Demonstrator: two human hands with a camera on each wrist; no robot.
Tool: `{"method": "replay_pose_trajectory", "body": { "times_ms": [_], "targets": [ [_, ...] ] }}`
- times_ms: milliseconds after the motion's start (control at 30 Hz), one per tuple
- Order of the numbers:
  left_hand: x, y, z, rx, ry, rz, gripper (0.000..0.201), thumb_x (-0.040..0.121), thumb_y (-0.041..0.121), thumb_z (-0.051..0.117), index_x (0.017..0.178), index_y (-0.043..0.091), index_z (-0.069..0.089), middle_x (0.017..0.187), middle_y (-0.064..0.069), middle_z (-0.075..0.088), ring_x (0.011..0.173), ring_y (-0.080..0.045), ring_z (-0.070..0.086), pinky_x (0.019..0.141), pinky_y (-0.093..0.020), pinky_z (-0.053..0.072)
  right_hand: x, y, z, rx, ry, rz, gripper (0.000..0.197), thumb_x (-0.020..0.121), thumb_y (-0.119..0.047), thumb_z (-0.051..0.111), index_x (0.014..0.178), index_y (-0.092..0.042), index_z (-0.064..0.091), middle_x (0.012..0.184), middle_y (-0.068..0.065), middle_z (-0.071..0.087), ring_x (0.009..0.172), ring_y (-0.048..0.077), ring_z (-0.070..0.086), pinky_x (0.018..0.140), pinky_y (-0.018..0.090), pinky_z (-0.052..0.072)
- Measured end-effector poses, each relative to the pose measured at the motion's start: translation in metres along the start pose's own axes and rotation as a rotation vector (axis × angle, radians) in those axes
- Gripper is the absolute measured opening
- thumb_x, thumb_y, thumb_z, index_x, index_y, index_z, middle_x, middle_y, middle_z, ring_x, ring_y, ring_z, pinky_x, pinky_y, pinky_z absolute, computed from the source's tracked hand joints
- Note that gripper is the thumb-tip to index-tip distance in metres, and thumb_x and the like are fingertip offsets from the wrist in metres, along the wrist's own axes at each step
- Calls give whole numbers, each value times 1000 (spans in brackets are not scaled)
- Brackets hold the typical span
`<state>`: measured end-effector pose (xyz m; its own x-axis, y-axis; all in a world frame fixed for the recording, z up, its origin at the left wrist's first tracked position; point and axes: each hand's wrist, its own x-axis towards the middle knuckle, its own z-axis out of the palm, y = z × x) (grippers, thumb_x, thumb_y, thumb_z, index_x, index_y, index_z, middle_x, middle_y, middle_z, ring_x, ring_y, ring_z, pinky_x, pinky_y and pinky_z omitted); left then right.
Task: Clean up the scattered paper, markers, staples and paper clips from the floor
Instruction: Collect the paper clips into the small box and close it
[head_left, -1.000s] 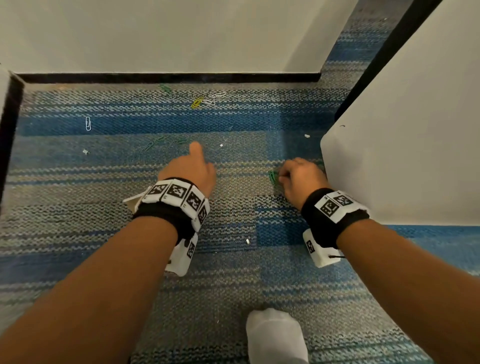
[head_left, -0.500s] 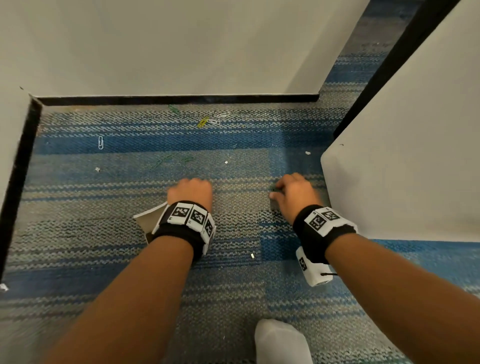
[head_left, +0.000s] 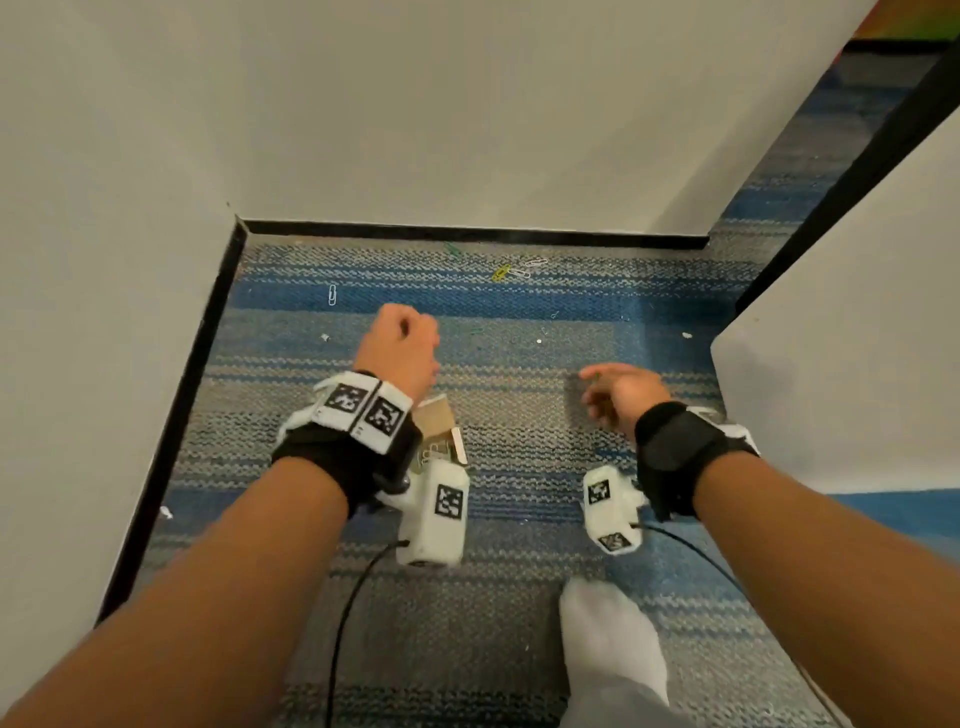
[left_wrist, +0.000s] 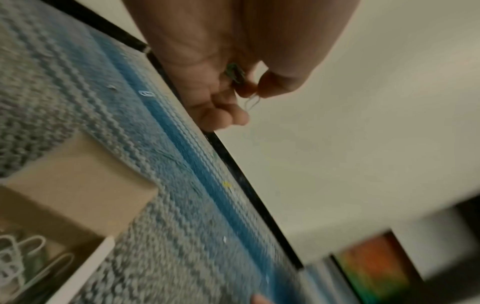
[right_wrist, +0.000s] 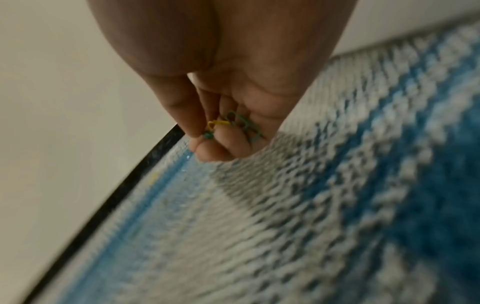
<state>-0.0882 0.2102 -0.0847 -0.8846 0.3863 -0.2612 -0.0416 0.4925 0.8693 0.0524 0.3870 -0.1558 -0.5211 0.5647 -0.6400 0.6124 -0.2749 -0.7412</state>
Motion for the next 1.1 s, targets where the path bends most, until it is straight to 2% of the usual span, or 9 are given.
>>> {"method": "replay_pose_trajectory", "body": {
  "times_ms": [133, 267, 367, 433, 533, 667, 800, 1000, 1100],
  "targets": [
    [18, -25, -36, -367, 69, -175, 31, 88, 4, 32, 59, 10, 40, 50, -4, 45, 31, -10, 37, 36, -18, 32, -4, -23, 20, 468, -134, 132, 27, 85, -11, 28, 65, -13, 45, 57, 4, 45, 43, 15, 38, 38, 17, 23],
    [37, -61, -50, -263, 109, -252, 32, 86, -1, 30, 65, 19, 44, 47, -1, 42, 28, -9, 31, 36, -13, 26, 19, -40, 45, -46, -117, -74, 24, 90, -22, 53, 67, -17, 49, 59, -2, 40, 38, 9, 37, 37, 17, 24],
    [55, -79, -52, -41, 70, -299, 36, 76, 2, 38, 52, 21, 56, 49, -1, 43, 46, -23, 42, 48, -26, 36, 38, -51, 70, -602, -69, -333, 9, 86, -25, 64, 91, -19, 61, 76, -1, 55, 66, 14, 52, 61, 22, 40],
    [62, -82, -47, 292, 4, -249, 22, 82, 14, 47, 64, 16, 59, 62, -7, 51, 66, -28, 49, 62, -35, 41, 51, -57, 86, -862, -82, -424, 20, 88, -27, 61, 107, -23, 60, 92, 5, 60, 84, 24, 57, 76, 27, 46],
    [72, -84, -30, 607, -73, -73, 14, 88, 27, 53, 87, 16, 62, 77, -4, 57, 77, -25, 54, 69, -27, 39, 71, -66, 100, -1161, -158, -521, 38, 92, -26, 55, 129, -23, 51, 122, 14, 51, 112, 35, 51, 91, 38, 44],
    [99, -84, -12, 755, -182, 14, 27, 86, 40, 57, 110, 27, 59, 105, -8, 64, 98, -30, 59, 81, -37, 50, 89, -70, 103, -1286, -214, -661, 31, 92, -24, 56, 122, -18, 60, 113, 12, 49, 107, 36, 52, 83, 43, 48],
    [117, -71, 1, 869, -212, 69, 29, 88, 39, 56, 113, 27, 59, 119, -7, 58, 110, -32, 53, 88, -45, 47, 95, -72, 102, -1291, -231, -774, 21, 92, -19, 51, 107, -9, 62, 106, 14, 52, 96, 36, 56, 76, 40, 49],
    [128, -72, -7, 641, -136, 110, 6, 86, 20, 56, 88, 14, 58, 86, -8, 52, 77, -27, 53, 68, -34, 41, 98, -90, 116, -906, -227, -653, 17, 89, -13, 46, 106, -8, 44, 81, 17, 56, 77, 35, 56, 71, 42, 47],
    [137, -74, -19, 470, 37, -27, 7, 89, 10, 46, 91, 10, 39, 62, -4, 39, 53, -20, 37, 48, -32, 25, 101, -88, 121, -1010, -362, -682, 32, 92, -7, 39, 123, -13, 40, 95, 18, 56, 87, 34, 56, 77, 39, 45]
  ]
}}
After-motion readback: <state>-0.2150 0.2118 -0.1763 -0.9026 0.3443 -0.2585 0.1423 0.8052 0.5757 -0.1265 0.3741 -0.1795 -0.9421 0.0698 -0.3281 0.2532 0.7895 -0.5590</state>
